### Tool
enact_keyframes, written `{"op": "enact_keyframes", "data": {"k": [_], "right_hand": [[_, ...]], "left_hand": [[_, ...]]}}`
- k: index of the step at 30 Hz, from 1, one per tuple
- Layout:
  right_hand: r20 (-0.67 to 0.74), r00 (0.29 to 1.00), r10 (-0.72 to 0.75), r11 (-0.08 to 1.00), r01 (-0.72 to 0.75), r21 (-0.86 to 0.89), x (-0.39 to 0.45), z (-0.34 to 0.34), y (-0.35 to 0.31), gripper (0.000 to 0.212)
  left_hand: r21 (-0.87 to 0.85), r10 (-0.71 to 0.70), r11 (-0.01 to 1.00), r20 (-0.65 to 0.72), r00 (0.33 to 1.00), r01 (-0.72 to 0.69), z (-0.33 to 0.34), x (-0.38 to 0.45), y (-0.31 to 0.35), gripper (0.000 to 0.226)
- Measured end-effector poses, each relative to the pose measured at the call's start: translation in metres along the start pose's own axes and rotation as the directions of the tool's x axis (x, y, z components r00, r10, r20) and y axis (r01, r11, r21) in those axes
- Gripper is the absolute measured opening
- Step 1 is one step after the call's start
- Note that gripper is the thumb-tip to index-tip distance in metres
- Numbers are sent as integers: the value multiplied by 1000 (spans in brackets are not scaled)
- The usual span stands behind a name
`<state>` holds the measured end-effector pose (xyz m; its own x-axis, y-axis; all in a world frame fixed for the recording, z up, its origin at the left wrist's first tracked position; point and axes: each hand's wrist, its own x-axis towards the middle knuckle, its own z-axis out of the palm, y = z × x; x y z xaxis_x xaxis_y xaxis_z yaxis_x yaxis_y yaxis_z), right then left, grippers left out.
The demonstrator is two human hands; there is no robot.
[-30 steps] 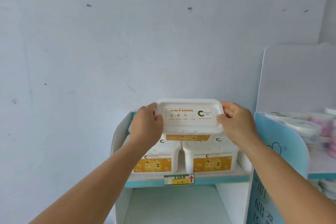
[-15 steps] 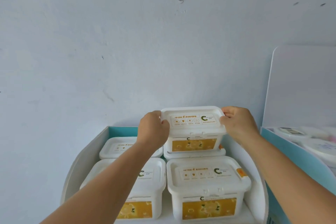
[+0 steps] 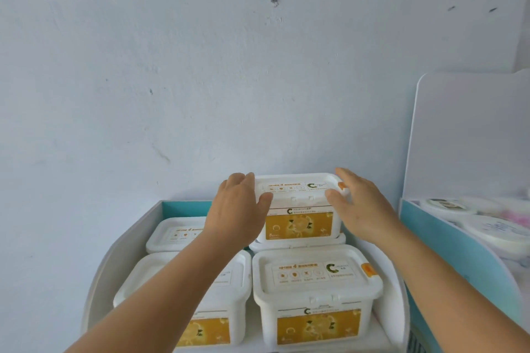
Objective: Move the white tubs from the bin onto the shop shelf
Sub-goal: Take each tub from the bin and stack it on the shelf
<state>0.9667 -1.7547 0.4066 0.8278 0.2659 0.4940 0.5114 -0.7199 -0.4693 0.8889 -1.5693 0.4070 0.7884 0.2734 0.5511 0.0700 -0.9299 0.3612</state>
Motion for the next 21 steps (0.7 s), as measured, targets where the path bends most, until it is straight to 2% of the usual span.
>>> {"op": "enact_keyframes", "data": {"k": [3, 8, 14, 17, 21], "right_hand": [[27, 995, -93, 990, 95, -106, -27, 3, -1, 59], [123, 991, -56, 966, 85, -245, -85, 1, -10, 73], [142, 990, 21, 956, 22, -293, -159, -2, -4, 72], [164, 983, 89, 947, -32, -321, -197, -5, 7, 72], [191, 959, 209, 925, -131, -356, -245, -7, 32, 72]], "left_hand": [[54, 86, 995, 42, 995, -88, -1, -21, 1, 59], [126, 190, 971, 113, 975, -204, -7, -67, 11, 65], [121, 277, 944, 211, 937, -306, 4, -126, 25, 65], [66, 332, 930, 263, 906, -361, 16, -156, 35, 65], [10, 432, 885, 351, 831, -465, 39, -194, 51, 65]]}}
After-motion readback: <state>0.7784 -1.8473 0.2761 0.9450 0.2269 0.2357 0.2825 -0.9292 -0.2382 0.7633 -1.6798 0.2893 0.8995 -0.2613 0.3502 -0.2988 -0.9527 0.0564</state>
